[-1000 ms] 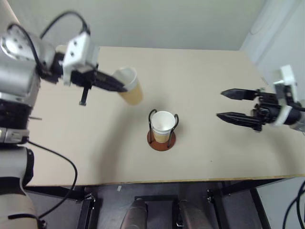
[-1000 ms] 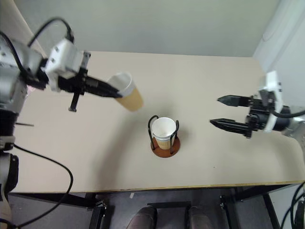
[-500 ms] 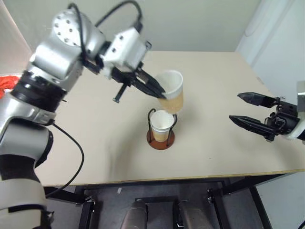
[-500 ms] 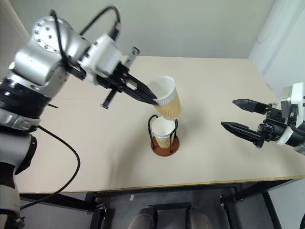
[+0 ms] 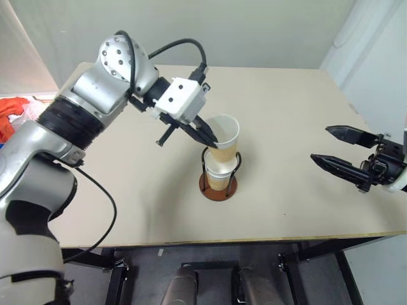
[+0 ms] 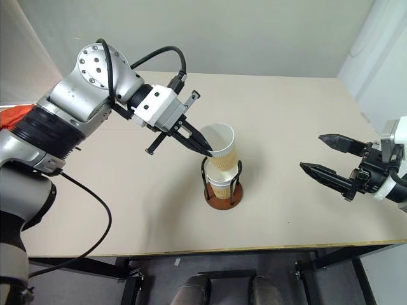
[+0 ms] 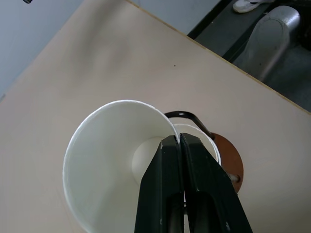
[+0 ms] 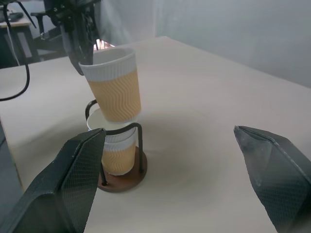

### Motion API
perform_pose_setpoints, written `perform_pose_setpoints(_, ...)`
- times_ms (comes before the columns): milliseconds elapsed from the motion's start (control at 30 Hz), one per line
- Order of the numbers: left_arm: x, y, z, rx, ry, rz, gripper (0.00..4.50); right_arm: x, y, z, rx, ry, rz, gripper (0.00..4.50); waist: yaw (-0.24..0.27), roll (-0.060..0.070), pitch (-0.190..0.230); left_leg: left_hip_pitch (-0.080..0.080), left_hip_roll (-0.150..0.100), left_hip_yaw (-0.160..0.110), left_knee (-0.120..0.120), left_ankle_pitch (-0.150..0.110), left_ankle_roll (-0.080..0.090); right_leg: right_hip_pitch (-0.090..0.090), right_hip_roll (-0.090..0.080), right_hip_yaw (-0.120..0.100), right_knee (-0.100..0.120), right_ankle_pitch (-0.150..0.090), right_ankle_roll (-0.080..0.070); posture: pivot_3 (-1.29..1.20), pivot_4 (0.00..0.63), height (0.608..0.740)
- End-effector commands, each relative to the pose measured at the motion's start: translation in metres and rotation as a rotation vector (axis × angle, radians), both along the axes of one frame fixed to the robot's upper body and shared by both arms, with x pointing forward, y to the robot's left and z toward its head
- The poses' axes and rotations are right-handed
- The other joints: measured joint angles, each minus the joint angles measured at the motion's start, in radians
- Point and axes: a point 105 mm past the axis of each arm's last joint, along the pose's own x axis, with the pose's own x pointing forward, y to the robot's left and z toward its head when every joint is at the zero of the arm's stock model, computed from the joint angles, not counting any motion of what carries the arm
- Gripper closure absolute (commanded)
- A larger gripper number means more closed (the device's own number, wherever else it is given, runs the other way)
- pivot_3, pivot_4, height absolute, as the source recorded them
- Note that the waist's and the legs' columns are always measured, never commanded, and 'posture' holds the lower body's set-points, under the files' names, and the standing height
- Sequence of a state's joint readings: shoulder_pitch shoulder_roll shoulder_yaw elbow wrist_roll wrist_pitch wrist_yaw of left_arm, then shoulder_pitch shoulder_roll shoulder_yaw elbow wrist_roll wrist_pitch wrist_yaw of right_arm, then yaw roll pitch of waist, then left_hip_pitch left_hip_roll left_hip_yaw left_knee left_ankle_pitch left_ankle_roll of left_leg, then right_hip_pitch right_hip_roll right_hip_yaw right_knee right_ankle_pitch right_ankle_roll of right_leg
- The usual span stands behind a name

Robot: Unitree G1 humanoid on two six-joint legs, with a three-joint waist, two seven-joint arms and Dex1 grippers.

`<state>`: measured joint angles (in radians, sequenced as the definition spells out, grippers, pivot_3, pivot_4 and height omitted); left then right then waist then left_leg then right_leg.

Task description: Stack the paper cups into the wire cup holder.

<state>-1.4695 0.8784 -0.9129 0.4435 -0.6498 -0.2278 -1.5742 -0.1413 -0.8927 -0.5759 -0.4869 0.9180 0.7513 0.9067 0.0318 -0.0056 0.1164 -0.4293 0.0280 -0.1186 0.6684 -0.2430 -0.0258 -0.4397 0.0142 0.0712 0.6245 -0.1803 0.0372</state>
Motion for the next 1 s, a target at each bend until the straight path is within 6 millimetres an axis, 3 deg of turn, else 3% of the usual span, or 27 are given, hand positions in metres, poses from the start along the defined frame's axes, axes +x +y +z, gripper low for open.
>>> perform_pose_setpoints(33,-0.010,-0.003,0.010,0.005,0.004,-0.055,4.04,-0.004,-0.001,0.012,-0.012,-0.047,-0.007,0.00,0.000,0.000,0.000,0.000,0.000,0.000,0.000,0.000,0.000,0.000,0.000,0.000,0.000,0.000,0.000,0.00,0.150,0.740)
perform_pose_setpoints(200,-0.014,-0.004,0.009,-0.002,0.030,-0.064,2.51,-0.001,0.000,0.011,-0.014,-0.042,-0.007,0.00,0.001,0.000,0.000,0.000,0.000,0.001,0.000,-0.002,0.002,0.000,0.000,0.001,0.000,0.000,0.001,0.00,0.150,0.740)
perform_pose_setpoints(367,-0.006,-0.003,0.005,0.006,0.016,-0.032,0.84,0.001,0.001,0.010,-0.019,-0.037,0.001,0.00,0.001,0.000,0.000,0.001,0.000,0.004,0.001,-0.002,0.002,0.000,0.000,0.004,0.000,-0.001,0.002,0.00,0.150,0.740)
perform_pose_setpoints(567,0.007,0.005,0.011,-0.004,-0.046,0.038,0.84,0.006,0.006,0.008,-0.019,-0.029,0.034,0.00,-0.002,0.000,0.000,0.002,0.000,0.012,0.004,-0.004,0.005,0.000,0.000,0.011,0.000,-0.001,0.005,0.00,0.150,0.740)
perform_pose_setpoints(733,0.013,0.034,0.013,-0.068,0.012,0.188,0.84,0.017,0.014,0.001,-0.070,-0.004,0.106,0.00,-0.011,0.001,0.000,0.003,0.001,0.015,0.006,-0.005,0.007,0.000,0.000,0.013,0.000,0.000,0.006,0.00,0.150,0.740)
perform_pose_setpoints(833,-0.001,0.061,0.013,-0.199,0.189,0.297,0.84,0.027,0.011,-0.007,-0.144,0.022,0.126,0.00,-0.019,0.001,-0.001,0.006,0.002,0.017,0.006,-0.005,0.007,-0.001,0.001,0.013,0.001,-0.001,0.005,0.00,0.150,0.740)
perform_pose_setpoints(1000,-0.012,0.137,-0.018,-0.325,0.383,0.677,0.84,0.043,-0.008,-0.017,-0.210,0.072,0.143,0.00,-0.031,0.003,-0.001,0.008,0.003,0.020,0.004,-0.004,0.006,-0.003,0.001,0.013,0.003,-0.001,0.001,0.00,0.150,0.740)
